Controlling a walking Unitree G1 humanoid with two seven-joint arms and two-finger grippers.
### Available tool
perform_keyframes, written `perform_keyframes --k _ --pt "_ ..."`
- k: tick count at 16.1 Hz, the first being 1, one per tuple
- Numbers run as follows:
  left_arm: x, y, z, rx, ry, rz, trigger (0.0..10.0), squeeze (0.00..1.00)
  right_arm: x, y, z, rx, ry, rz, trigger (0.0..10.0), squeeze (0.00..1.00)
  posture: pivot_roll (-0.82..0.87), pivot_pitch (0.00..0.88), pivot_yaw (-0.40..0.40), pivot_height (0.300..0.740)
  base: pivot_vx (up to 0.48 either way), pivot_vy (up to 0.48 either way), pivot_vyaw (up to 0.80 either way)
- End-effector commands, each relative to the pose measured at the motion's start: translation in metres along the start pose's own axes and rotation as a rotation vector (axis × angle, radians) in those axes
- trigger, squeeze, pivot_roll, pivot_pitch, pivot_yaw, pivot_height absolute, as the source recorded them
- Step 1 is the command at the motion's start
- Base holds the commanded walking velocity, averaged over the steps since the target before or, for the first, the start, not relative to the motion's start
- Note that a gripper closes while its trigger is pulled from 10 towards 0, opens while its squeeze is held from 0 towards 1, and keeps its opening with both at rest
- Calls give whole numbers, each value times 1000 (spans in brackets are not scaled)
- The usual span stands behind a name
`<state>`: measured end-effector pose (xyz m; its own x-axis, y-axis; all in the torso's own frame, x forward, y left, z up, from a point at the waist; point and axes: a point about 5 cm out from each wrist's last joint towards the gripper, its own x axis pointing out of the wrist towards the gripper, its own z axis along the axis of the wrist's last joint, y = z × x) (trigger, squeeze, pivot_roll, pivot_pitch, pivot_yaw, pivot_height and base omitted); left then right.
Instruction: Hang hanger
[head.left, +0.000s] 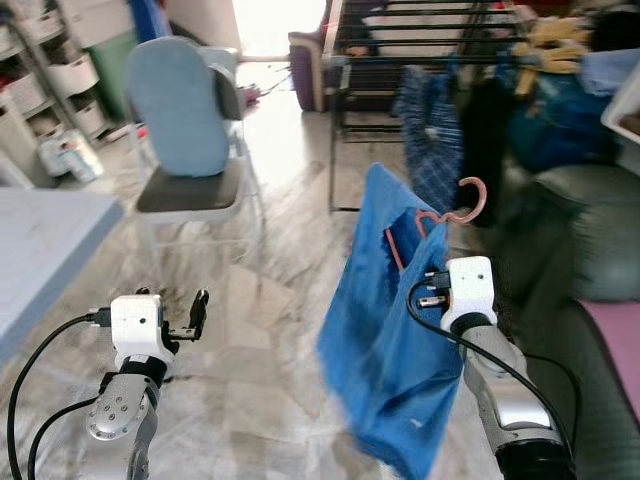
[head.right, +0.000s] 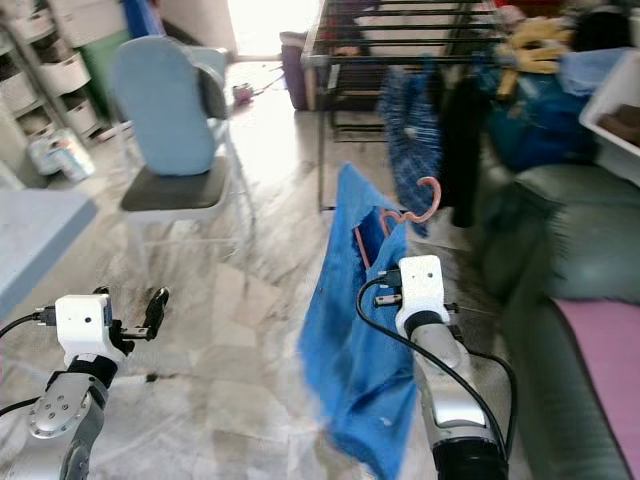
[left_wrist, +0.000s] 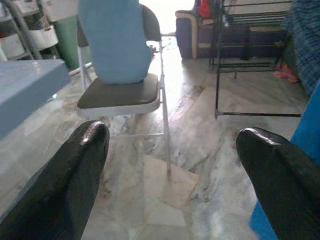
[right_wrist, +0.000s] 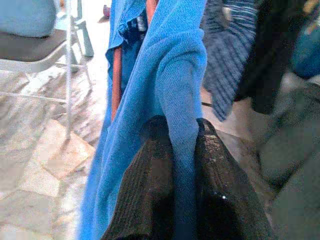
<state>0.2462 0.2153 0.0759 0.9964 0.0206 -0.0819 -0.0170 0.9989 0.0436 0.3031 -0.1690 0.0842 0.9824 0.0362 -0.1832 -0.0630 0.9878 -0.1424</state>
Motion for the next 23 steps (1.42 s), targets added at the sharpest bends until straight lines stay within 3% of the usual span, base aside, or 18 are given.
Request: perform_keyframes --k 1,18,23 --pt "2 2 4 0 -10 -1 10000 0 5 2 15 3 -63 5 10000 0 -107 0 33 736 352 326 0" --pt "8 -9 8 -29 -17 -65 10000 0 11 -4 19 -30 -73 -23 10000 0 -119 0 27 736 399 264 0" --pt "11 -13 9 -23 -11 -94 10000 0 12 -7 18 -19 -64 -52 10000 0 -119 0 28 736 472 0 0"
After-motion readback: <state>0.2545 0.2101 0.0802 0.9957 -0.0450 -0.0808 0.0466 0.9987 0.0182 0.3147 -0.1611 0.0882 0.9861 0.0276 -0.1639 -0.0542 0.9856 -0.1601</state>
